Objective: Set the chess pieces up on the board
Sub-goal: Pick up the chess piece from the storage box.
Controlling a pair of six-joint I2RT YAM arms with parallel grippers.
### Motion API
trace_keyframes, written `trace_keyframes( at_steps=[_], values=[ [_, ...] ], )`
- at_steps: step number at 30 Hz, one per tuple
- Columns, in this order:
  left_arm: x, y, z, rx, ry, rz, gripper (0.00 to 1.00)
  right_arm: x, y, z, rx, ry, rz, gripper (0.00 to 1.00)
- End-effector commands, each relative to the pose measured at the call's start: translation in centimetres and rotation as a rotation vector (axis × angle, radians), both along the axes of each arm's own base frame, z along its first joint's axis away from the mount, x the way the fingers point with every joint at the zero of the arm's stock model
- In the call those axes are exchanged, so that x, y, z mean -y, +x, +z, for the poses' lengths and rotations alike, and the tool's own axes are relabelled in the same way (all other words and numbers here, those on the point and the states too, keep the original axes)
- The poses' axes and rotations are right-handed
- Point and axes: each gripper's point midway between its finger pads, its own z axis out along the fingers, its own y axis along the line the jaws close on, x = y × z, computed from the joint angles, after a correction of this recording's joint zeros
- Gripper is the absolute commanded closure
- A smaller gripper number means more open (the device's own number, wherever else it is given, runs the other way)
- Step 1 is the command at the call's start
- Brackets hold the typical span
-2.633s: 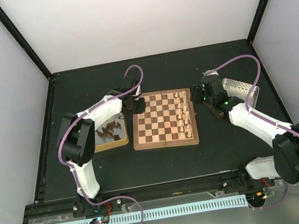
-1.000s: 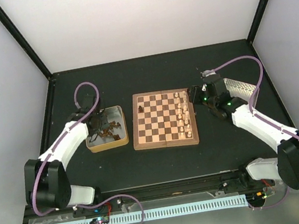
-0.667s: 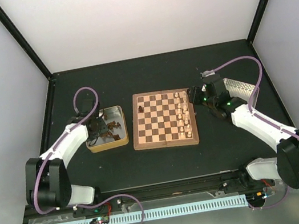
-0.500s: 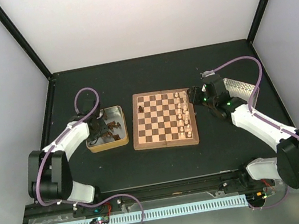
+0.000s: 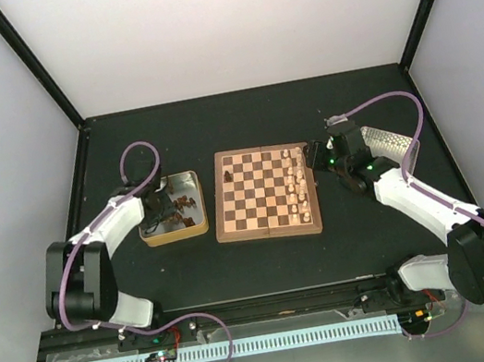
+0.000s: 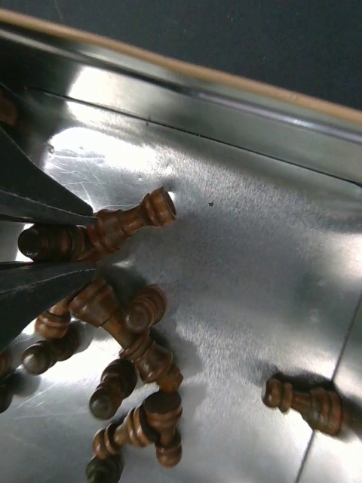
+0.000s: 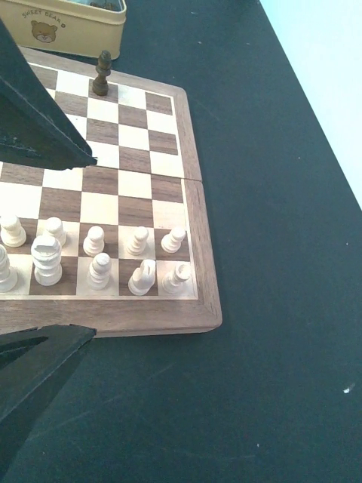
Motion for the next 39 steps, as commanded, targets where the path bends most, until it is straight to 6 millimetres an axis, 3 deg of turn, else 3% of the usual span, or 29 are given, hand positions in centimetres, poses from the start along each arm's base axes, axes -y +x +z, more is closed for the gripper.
trace_keyframes(
  at_steps=[1, 8, 13, 20, 25, 30, 35, 39],
  values=[
    [-0.1, 1.0, 4.6, 0.098, -0.006, -0.012, 0.95, -0.1, 0.6, 1.1, 0.024, 0.012, -0.003, 0.42],
    [2.7, 1.0, 8.0, 0.167, -0.144, -0.106, 0.94, -0.1, 0.5, 1.3, 0.030, 0.020, -0.005, 0.42],
    [3.8, 0.9, 8.3, 0.167, -0.198, -0.154, 0.93, -0.3, 0.5, 1.5, 0.039, 0.033, 0.006, 0.42],
    [7.1, 1.1, 8.5, 0.184, -0.326, -0.298, 0.93, -4.4, -0.3, 3.0, 0.065, 0.110, 0.246, 0.42],
    [11.9, 0.8, 10.4, 0.220, -0.521, -0.481, 0.93, -7.6, -1.2, 3.9, 0.048, 0.197, 0.405, 0.42],
    [15.8, 0.1, 12.1, 0.269, -0.580, -0.658, 0.93, -10.2, -2.2, 3.7, -0.013, 0.286, 0.484, 0.41],
    [17.9, -0.2, 12.9, 0.283, -0.627, -0.699, 0.92, -12.8, -3.9, 3.4, -0.063, 0.367, 0.574, 0.40],
    [19.3, -0.3, 13.8, 0.301, -0.663, -0.690, 0.92, -13.8, -5.2, 3.3, 0.054, 0.343, 0.628, 0.37]
  ],
)
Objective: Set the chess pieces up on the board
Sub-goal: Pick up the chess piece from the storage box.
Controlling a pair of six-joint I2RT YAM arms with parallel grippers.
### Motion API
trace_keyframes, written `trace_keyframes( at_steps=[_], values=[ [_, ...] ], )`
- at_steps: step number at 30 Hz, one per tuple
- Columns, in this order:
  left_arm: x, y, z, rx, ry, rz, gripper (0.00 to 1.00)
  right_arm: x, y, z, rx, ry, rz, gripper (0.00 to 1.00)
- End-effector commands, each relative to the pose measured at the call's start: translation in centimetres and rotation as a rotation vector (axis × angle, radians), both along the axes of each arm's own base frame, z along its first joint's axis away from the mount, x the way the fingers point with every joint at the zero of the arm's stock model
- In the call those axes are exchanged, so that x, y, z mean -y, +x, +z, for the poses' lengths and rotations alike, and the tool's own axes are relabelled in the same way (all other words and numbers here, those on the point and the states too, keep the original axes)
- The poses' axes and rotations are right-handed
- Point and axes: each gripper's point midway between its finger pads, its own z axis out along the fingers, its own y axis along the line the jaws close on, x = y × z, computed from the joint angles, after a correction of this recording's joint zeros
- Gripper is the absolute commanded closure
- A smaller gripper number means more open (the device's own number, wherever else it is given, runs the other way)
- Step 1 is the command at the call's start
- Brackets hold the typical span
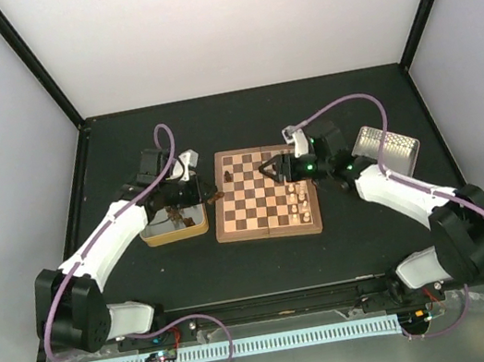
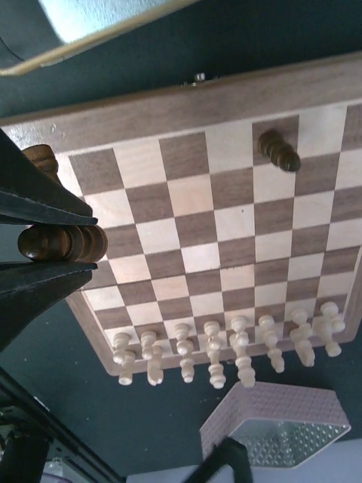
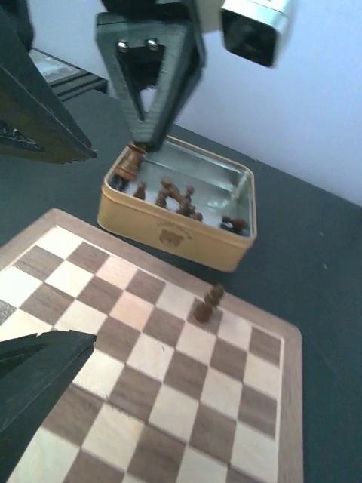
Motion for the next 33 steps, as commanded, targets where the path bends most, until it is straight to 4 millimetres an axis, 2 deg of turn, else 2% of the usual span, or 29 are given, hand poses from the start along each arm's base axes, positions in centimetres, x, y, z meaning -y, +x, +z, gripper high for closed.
trace_keyframes(
  at_steps=[1, 4, 9, 14, 21, 27, 33],
  values=[
    [2.4, 0.9, 3.9, 0.084, -0.105, -0.022, 0.92, -1.9, -1.8, 1.6, 0.156, 0.078, 0.078, 0.37],
    [3.5, 0.7, 5.3, 0.105, -0.150, -0.016, 0.92, -2.5, -3.1, 1.5, 0.255, 0.084, 0.093, 0.35],
    [5.3, -0.6, 9.7, 0.174, -0.258, -0.024, 0.92, -3.9, -4.9, 2.2, 0.400, 0.105, 0.086, 0.31],
    [6.1, -1.5, 13.2, 0.214, -0.329, -0.017, 0.92, -5.3, -6.3, 4.3, 0.531, 0.169, 0.079, 0.30],
    [6.5, -3.1, 16.7, 0.236, -0.437, -0.028, 0.92, -7.1, -6.8, 7.5, 0.670, 0.237, 0.058, 0.29],
    [6.8, -4.0, 18.8, 0.279, -0.470, -0.060, 0.91, -8.2, -6.4, 9.2, 0.742, 0.258, 0.039, 0.30],
    [6.9, -4.5, 19.1, 0.285, -0.469, -0.080, 0.91, -8.4, -5.1, 10.2, 0.752, 0.273, -0.022, 0.36]
  ],
)
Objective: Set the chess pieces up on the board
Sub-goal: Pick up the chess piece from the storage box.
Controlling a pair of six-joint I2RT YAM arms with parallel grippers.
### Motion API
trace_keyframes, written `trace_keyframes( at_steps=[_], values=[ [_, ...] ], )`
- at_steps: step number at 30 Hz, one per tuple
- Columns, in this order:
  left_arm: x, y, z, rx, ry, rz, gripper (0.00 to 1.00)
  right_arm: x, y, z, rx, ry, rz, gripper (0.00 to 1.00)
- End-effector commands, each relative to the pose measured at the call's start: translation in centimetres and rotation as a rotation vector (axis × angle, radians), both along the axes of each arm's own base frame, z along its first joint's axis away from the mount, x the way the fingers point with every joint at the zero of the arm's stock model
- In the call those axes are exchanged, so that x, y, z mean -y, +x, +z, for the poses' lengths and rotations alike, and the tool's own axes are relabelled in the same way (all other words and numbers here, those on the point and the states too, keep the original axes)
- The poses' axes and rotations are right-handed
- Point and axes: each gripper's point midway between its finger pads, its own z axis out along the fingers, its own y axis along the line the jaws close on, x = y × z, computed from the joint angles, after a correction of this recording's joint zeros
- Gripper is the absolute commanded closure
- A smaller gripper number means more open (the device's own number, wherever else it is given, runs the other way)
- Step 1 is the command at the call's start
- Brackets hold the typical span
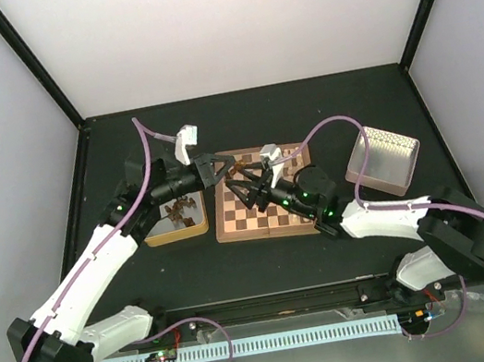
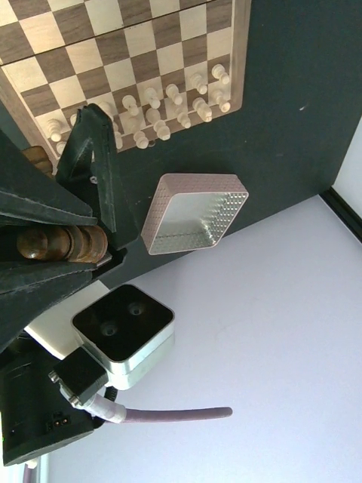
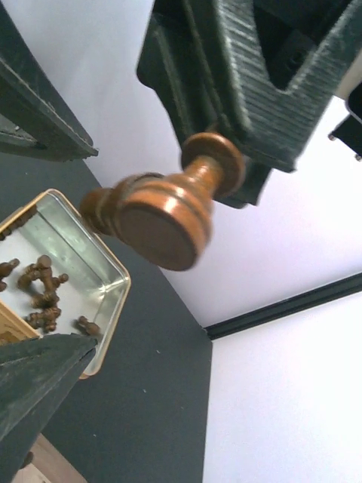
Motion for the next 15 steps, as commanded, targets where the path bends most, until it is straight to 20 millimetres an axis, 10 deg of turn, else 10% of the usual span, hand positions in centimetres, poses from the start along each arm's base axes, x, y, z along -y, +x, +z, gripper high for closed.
trace_keyframes(
  at_steps=[1, 15],
  values=[
    [0.2, -0.9, 2.9, 0.058, -0.047, -0.030, 0.91, 0.2, 1.2, 2.9, 0.071, 0.082, -0.071, 0.38],
    [0.2, -0.9, 3.0, 0.056, -0.050, -0.026, 0.92, 0.1, 0.7, 4.0, 0.097, 0.117, -0.050, 0.58]
  ],
)
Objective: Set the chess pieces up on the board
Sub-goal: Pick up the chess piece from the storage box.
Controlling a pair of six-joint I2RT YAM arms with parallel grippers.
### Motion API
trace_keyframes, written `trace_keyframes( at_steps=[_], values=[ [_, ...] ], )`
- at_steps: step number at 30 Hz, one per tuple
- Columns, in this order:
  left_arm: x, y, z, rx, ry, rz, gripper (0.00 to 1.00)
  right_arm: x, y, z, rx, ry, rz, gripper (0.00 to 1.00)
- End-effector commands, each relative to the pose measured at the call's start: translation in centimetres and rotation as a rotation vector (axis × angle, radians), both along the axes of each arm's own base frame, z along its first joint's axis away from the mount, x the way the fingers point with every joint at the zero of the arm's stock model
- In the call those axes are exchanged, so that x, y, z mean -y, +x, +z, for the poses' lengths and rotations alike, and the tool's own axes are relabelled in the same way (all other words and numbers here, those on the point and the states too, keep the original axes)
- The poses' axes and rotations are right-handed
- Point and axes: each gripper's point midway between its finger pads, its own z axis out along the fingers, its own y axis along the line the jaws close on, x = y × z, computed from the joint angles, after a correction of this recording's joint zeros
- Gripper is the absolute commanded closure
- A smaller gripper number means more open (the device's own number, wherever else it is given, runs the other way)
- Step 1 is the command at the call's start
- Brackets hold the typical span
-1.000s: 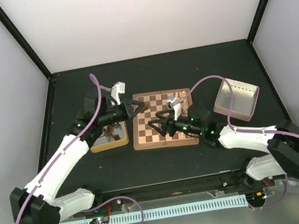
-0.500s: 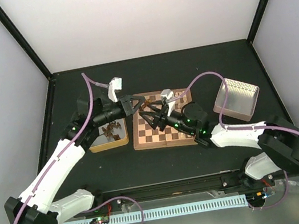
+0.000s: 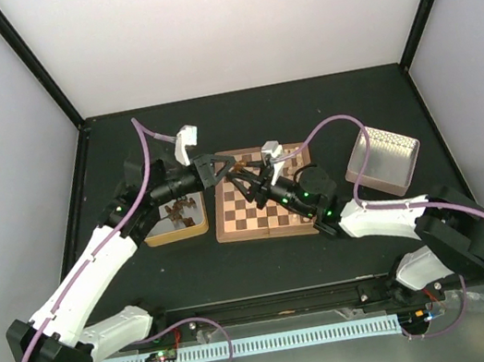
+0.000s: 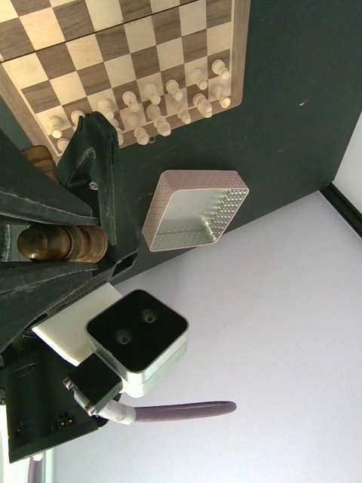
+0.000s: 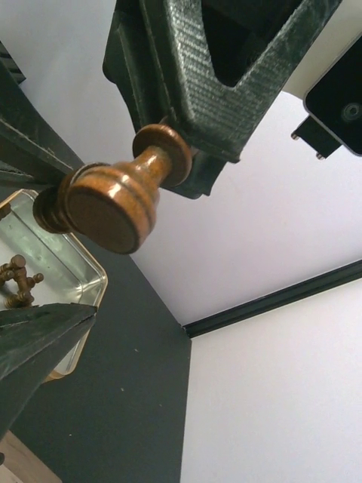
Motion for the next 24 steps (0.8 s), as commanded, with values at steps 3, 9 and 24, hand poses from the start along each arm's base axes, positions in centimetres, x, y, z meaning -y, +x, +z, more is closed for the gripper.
trace_keyframes(
  at_steps=[3, 9, 24],
  values=[
    [0.1, -0.5, 2.6, 0.051, -0.043, -0.014, 0.92, 0.0, -0.4, 2.9, 0.076, 0.063, 0.002, 0.68],
    [-0.2, -0.2, 2.6, 0.057, -0.034, 0.011, 0.92, 0.5, -0.4, 2.0, 0.059, 0.026, -0.018, 0.84],
    [-4.3, 2.9, -4.3, 0.019, 0.319, 0.242, 0.93, 7.7, 0.9, -2.9, -0.059, -0.165, -0.331, 0.86]
  ],
)
